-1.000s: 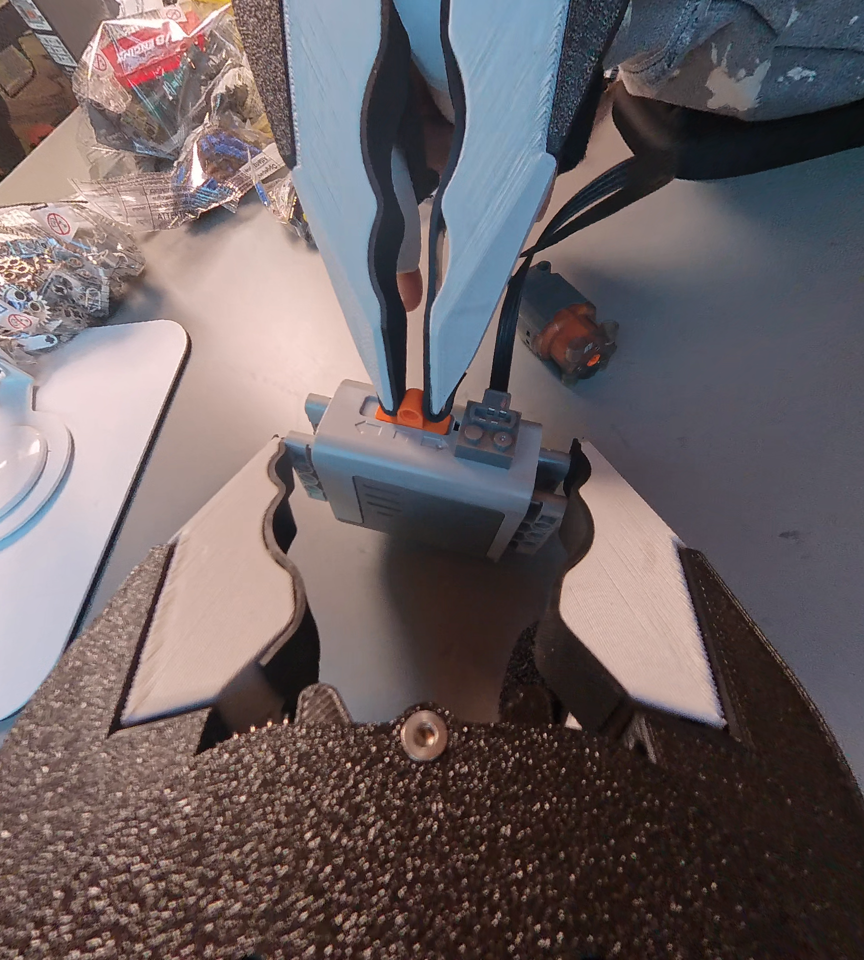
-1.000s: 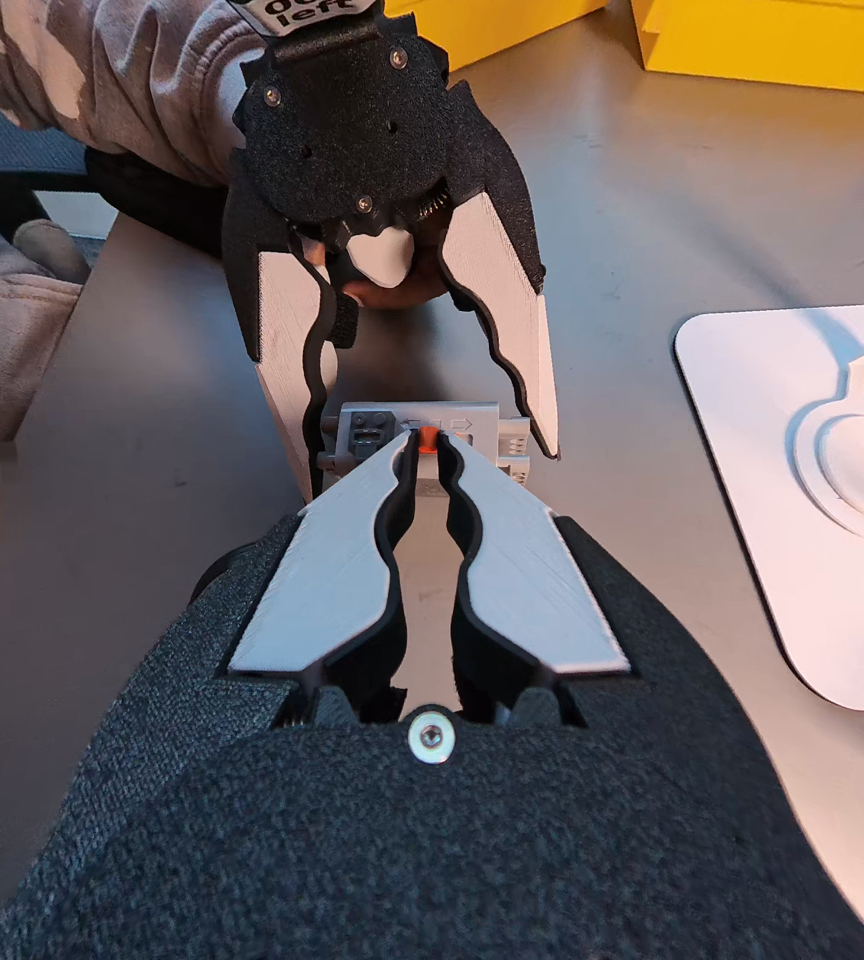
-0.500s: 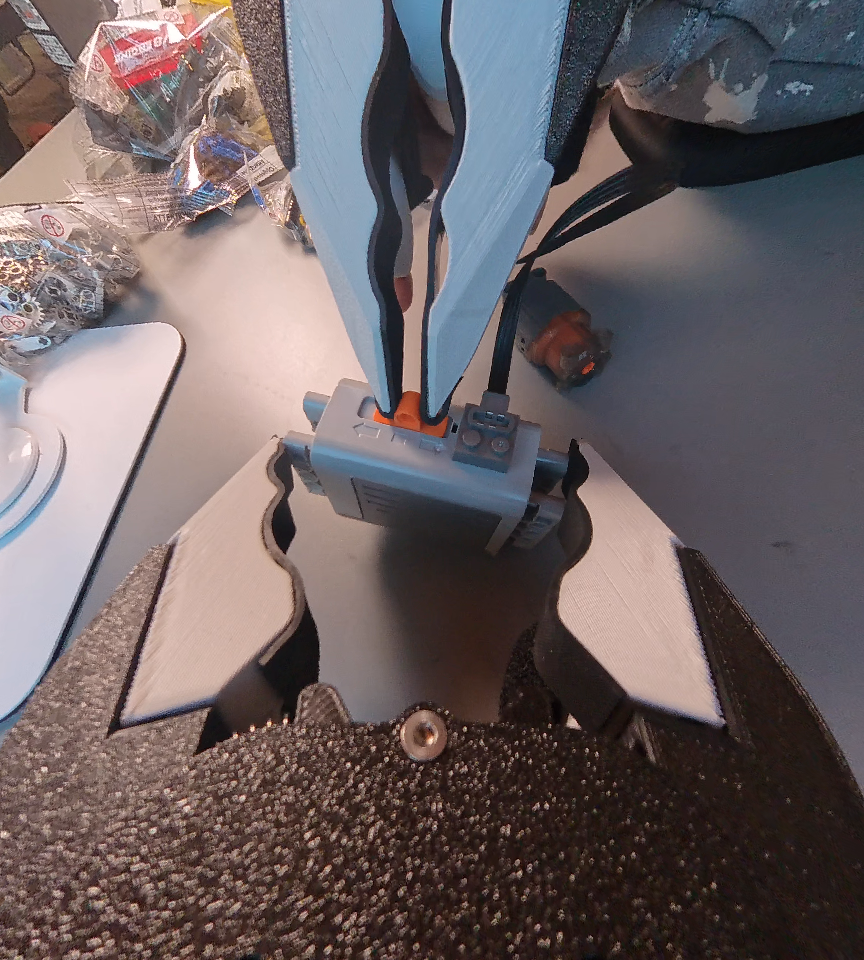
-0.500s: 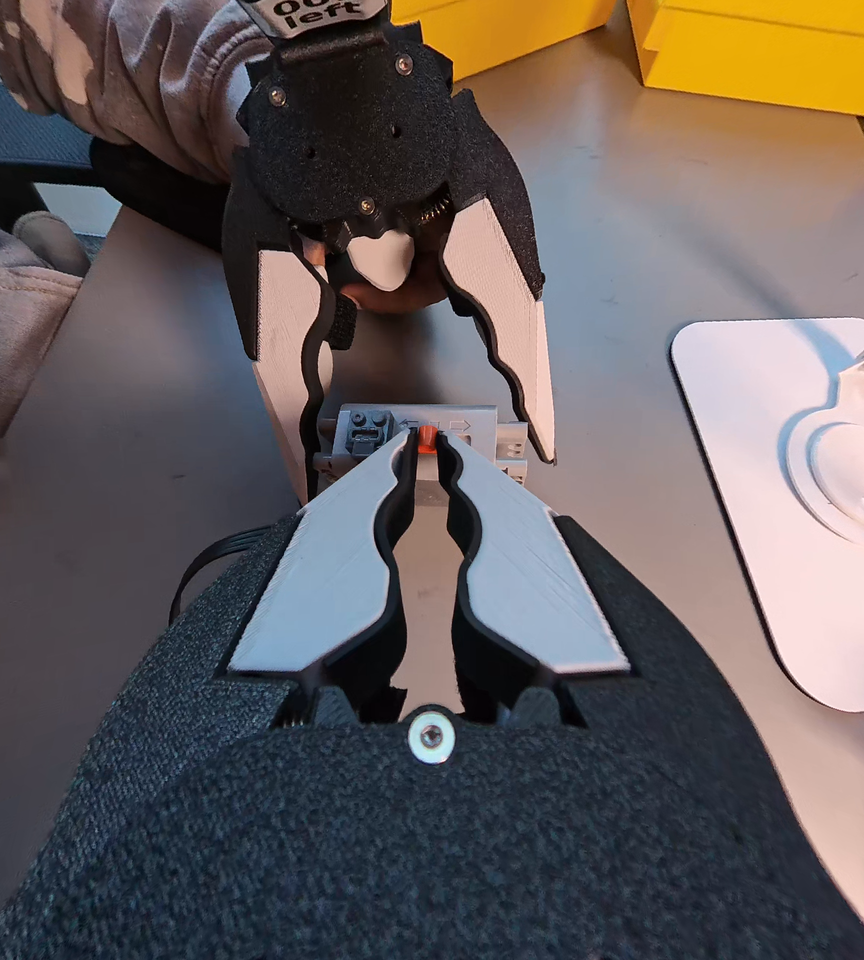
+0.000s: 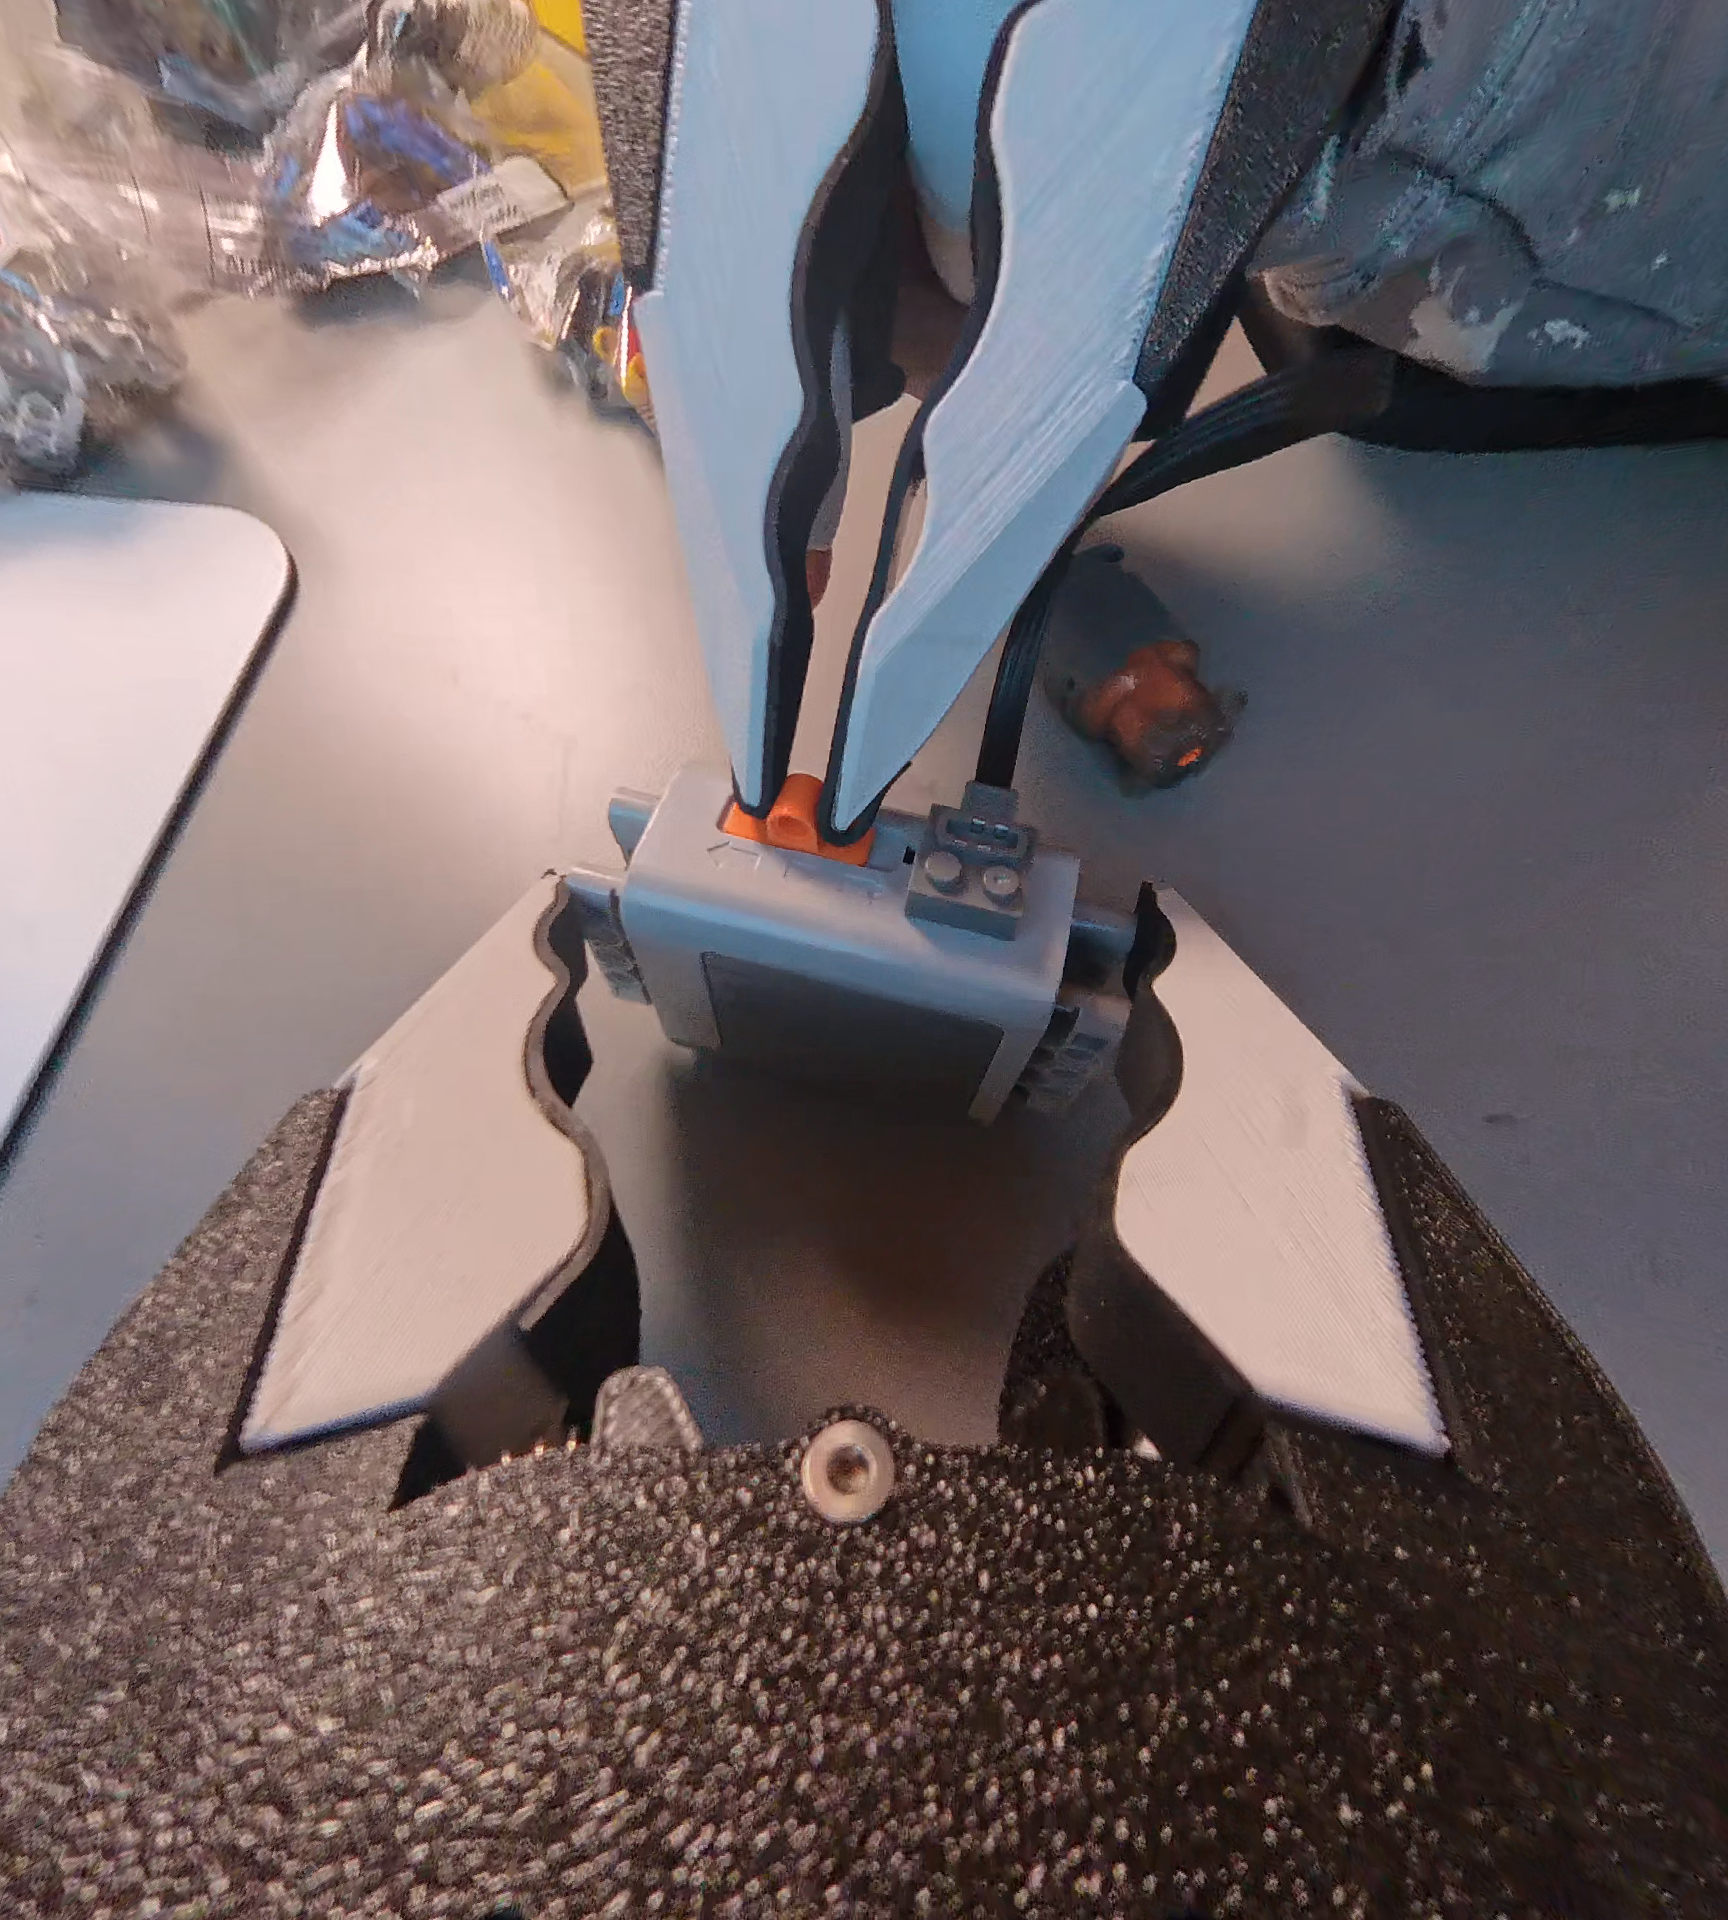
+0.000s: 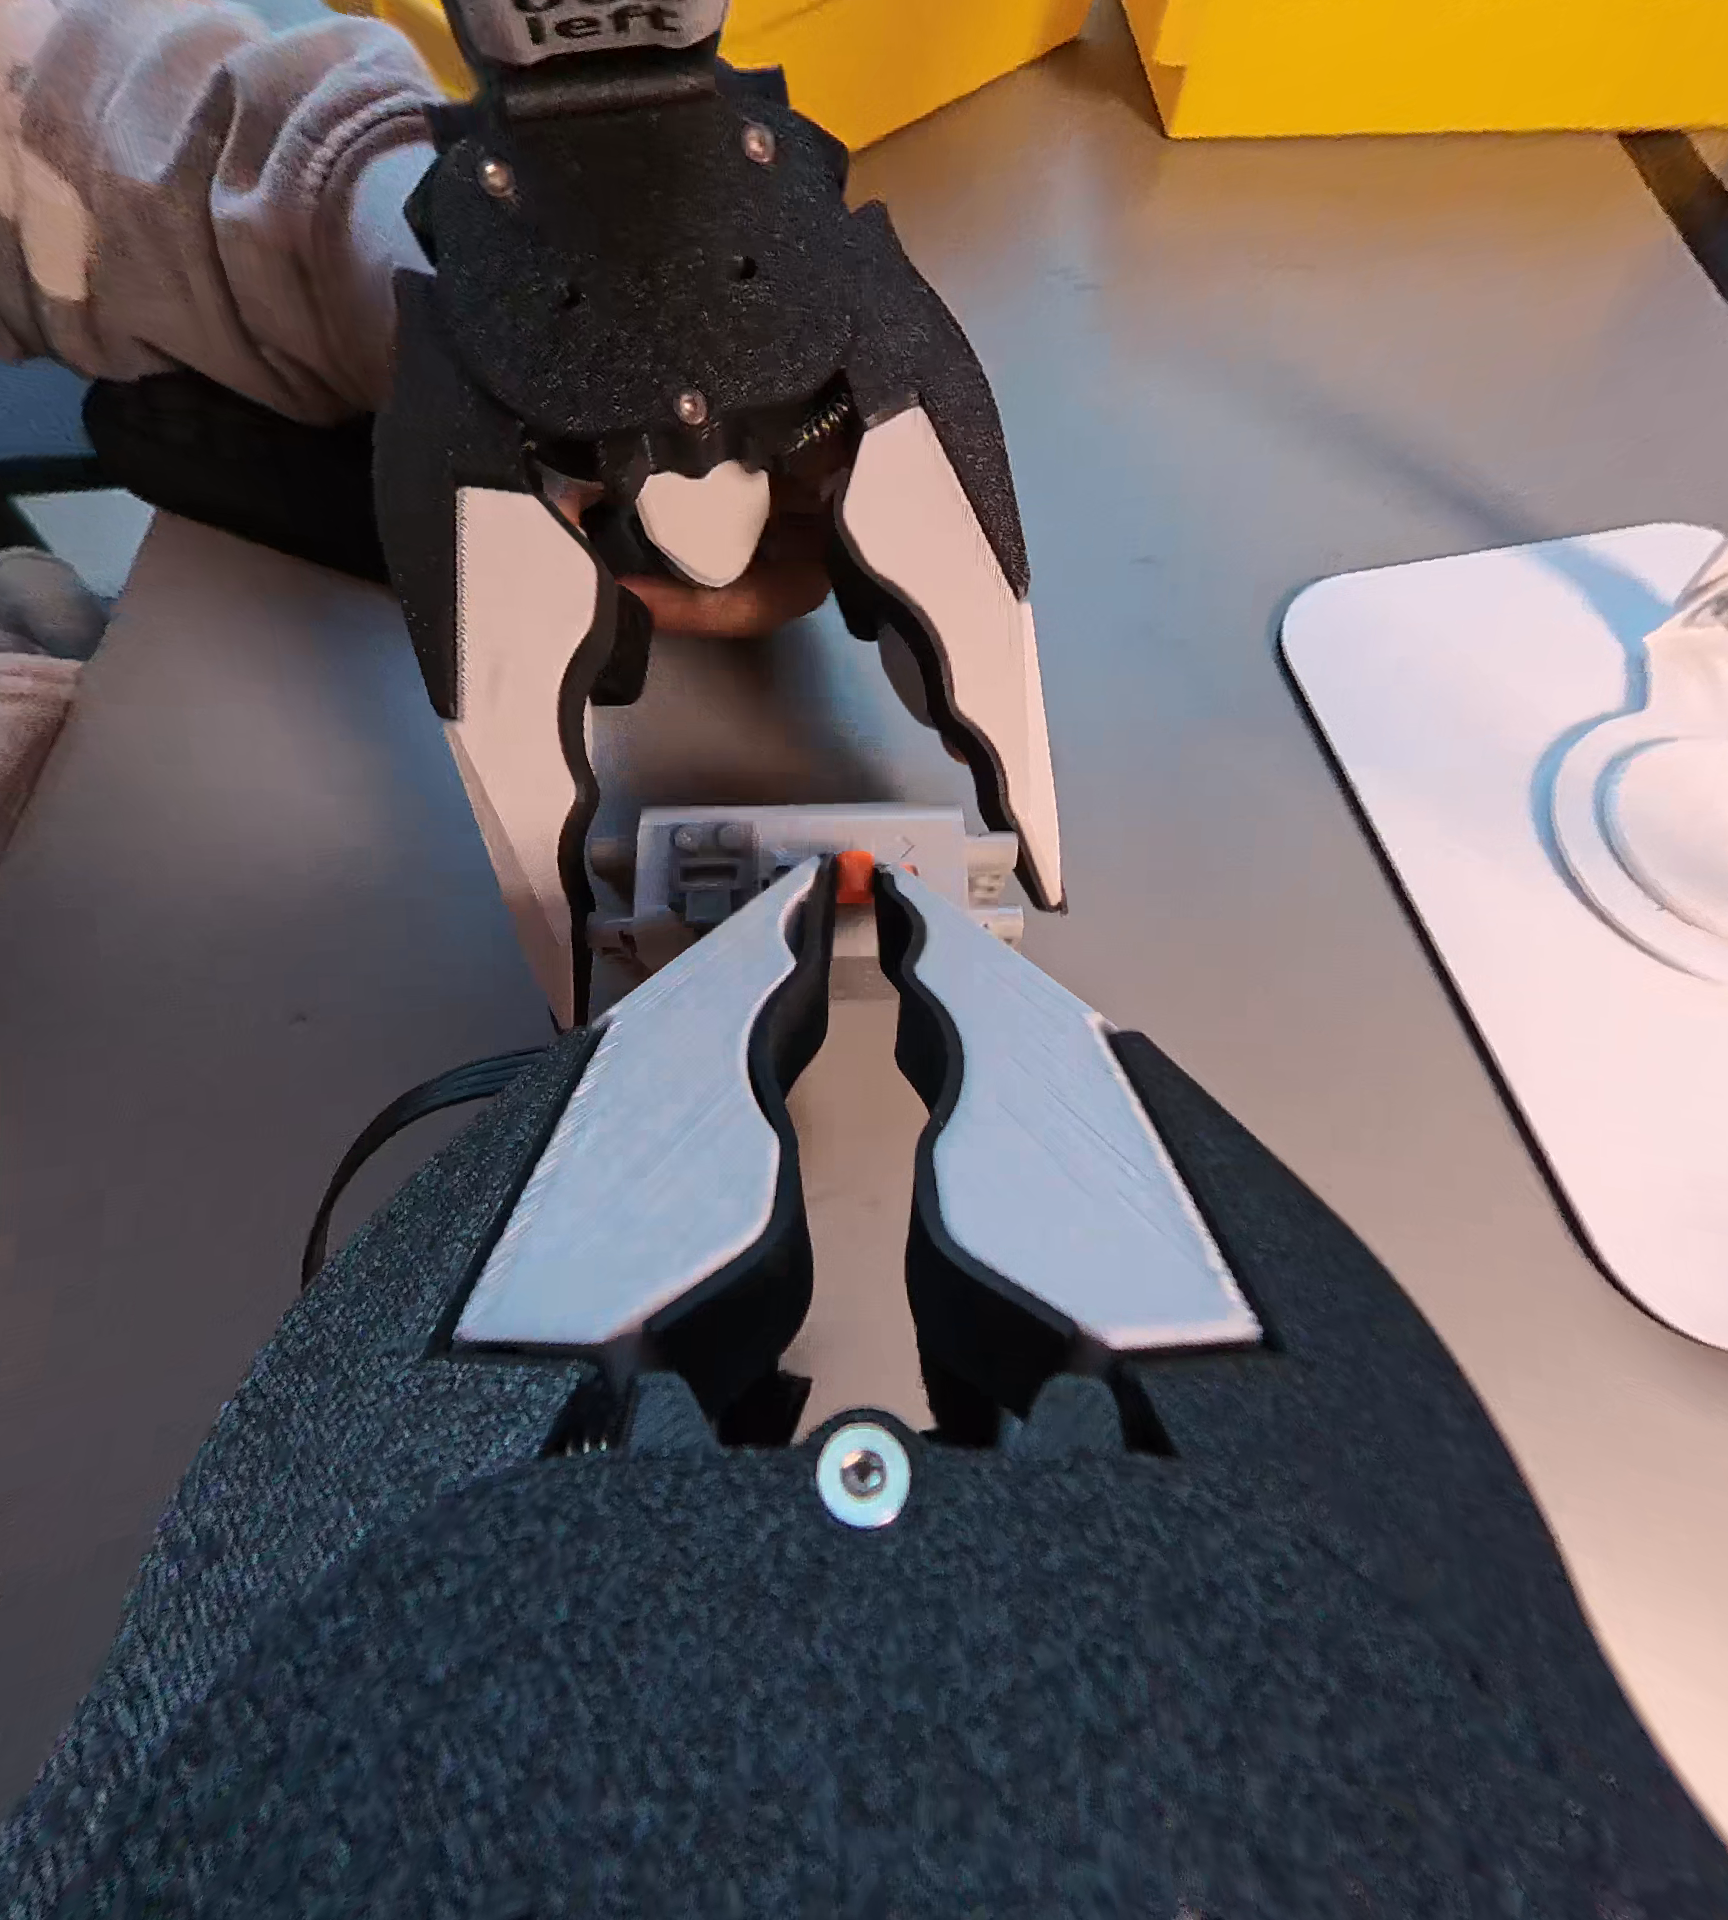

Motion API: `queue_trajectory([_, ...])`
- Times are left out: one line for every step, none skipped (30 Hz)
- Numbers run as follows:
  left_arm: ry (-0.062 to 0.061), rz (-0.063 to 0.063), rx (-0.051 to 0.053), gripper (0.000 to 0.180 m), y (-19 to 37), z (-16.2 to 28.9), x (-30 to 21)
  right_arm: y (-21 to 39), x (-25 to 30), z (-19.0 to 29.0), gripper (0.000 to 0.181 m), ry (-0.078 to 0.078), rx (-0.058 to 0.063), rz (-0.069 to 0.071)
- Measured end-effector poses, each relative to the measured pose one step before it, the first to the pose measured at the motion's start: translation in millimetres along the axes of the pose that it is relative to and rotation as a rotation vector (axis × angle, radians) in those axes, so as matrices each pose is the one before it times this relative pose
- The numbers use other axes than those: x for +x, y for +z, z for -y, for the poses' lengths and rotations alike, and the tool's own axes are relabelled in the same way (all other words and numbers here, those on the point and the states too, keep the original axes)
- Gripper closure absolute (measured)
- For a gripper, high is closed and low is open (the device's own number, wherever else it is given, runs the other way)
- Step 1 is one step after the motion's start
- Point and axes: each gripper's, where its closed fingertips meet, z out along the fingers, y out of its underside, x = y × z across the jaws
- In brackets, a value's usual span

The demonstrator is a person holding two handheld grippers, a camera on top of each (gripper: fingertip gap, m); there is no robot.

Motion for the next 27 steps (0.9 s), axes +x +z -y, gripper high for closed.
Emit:
queue_trajectory([-0.0476, -0.0255, 0.001, 0.078, -0.44, 1.25, -1.96, -0.43, 3.64, 1.38, 0.174, 0.0563, 0.0291, 0.0094])
queue_trajectory([-0.0759, -0.0422, 0.007, 0.078, -0.68, 3.11, -0.64, -0.87, 3.81, 1.26, 0.174, 0.0598, 0.0223, 0.0101])
queue_trajectory([-0.0874, -0.0517, 0.0087, 0.078, -0.71, 3.15, 0.36, -0.83, 3.33, 1.3, 0.174, 0.0464, 0.0155, 0.0102])
queue_trajectory([-0.0803, -0.052, 0.0054, 0.078, -0.28, 2.25, 0.91, -0.19, 2.56, 0.74, 0.174, 0.0255, 0.0099, 0.0053])
queue_trajectory([-0.0584, -0.0347, 0.0051, 0.078, -0.28, 1.5, 0.06, 0.41, 2.35, 0.76, 0.174, 0.0192, 0.0058, 0.0001])
queue_trajectory([-0.0316, -0.0233, 0.0015, 0.078, -0.42, 0.49, 0.28, 0.56, 0.8, 0.32, 0.174, 0.0177, 0.0005, 0.0056])
queue_trajectory([-0.029, -0.0201, 0.0024, 0.078, -0.22, 0.24, 0.59, 0.39, 0.46, 0.19, 0.174, 0.0229, -0.0014, 0.0075])
queue_trajectory([-0.0441, -0.0265, 0.0048, 0.078, -0.33, 0.68, 1.11, 0.26, 0.86, -0.06, 0.173, 0.0261, -0.0003, 0.0059])
queue_trajectory([-0.0518, -0.036, 0.0061, 0.078, -0.2, 0.6, 1.92, 0.28, 0.1, -0.23, 0.173, 0.0323, 0.0016, 0.013])
queue_trajectory([-0.0488, -0.0394, 0.0074, 0.078, -0.21, 0.44, 2.44, 0.16, -0.28, 0.12, 0.173, 0.035, 0.0054, 0.0186])
queue_trajectory([-0.0452, -0.0322, 0.0099, 0.078, -0.38, 0.92, 1.9, -0.01, 0.1, 0.16, 0.173, 0.0369, 0.0063, 0.0165])
queue_trajectory([-0.0376, -0.0309, 0.0043, 0.078, -0.17, 0.02, 1.94, 0.31, -0.61, -0.39, 0.173, 0.0299, 0.002, 0.0189])
queue_trajectory([-0.0232, -0.0275, 0.0071, 0.078, -0.32, 0.46, 1.97, 0.0, -0.59, 0.48, 0.173, 0.0224, 0.0064, 0.015])
queue_trajectory([-0.017, -0.022, 0.0104, 0.078, -0.82, 1.19, 1.85, -0.31, -0.55, 1.19, 0.173, 0.0182, 0.0096, 0.0098])
queue_trajectory([-0.0126, -0.0202, 0.0059, 0.078, -0.61, 0.74, 2.09, -0.34, -1.26, 0.94, 0.173, 0.0126, 0.006, 0.0107])
queue_trajectory([-0.0045, -0.0147, 0.0063, 0.078, -0.39, 0.71, 1.98, -0.5, -1.08, 1.11, 0.173, 0.008, 0.0055, 0.0073])
queue_trajectory([-0.0053, -0.0113, 0.0051, 0.078, -0.15, 0.56, 1.52, -0.35, -0.85, 0.64, 0.173, 0.0043, 0.0026, 0.003])
queue_trajectory([-0.0036, -0.0122, 0.002, 0.078, -0.16, 0.06, 1.53, -0.3, -1.11, 0.38, 0.173, 0.0001, 0.0008, 0.0026])
queue_trajectory([-0.004, -0.0114, 0.0029, 0.078, -0.2, 0.19, 1.41, -0.23, -0.91, 0.5, 0.173, 0.0002, 0.0016, 0.0011])
queue_trajectory([-0.0068, -0.014, 0.0042, 0.078, -0.26, 0.42, 1.78, -0.23, -0.89, 0.77, 0.173, 0.0017, 0.0043, 0.0032])
queue_trajectory([-0.0069, -0.0146, 0.0046, 0.079, -0.23, 0.56, 1.82, -0.36, -1.15, 0.92, 0.174, 0.0053, 0.0055, 0.0058])
queue_trajectory([-0.0037, -0.0111, 0.0042, 0.078, -0.18, 0.57, 1.6, -0.4, -0.98, 0.78, 0.174, 0.0017, 0.006, 0.0058])
queue_trajectory([-0.0011, -0.0083, 0.0031, 0.078, -0.06, 0.39, 1.46, -0.47, -0.97, 0.73, 0.174, 0.004, 0.0057, 0.006])
queue_trajectory([0.0007, -0.006, 0.002, 0.078, -0.05, 0.29, 1.12, -0.3, -0.85, 0.5, 0.174, 0.0024, 0.0039, 0.0045])
queue_trajectory([0.0016, -0.0035, 0.0008, 0.078, 0.07, -0.02, 0.72, -0.12, -0.59, 0.3, 0.173, -0.0016, 0.002, 0.0023])
queue_trajectory([0.0009, -0.0031, 0.0006, 0.078, -0.01, 0.12, 0.59, -0.11, -0.42, 0.17, 0.174, 0.0001, 0.0011, 0.0013])
queue_trajectory([0.0042, -0.001, 0.0006, 0.078, 0.04, 0.01, 0.27, -0.04, -0.33, 0.22, 0.173, -0.0035, 0.0019, 0.0002])
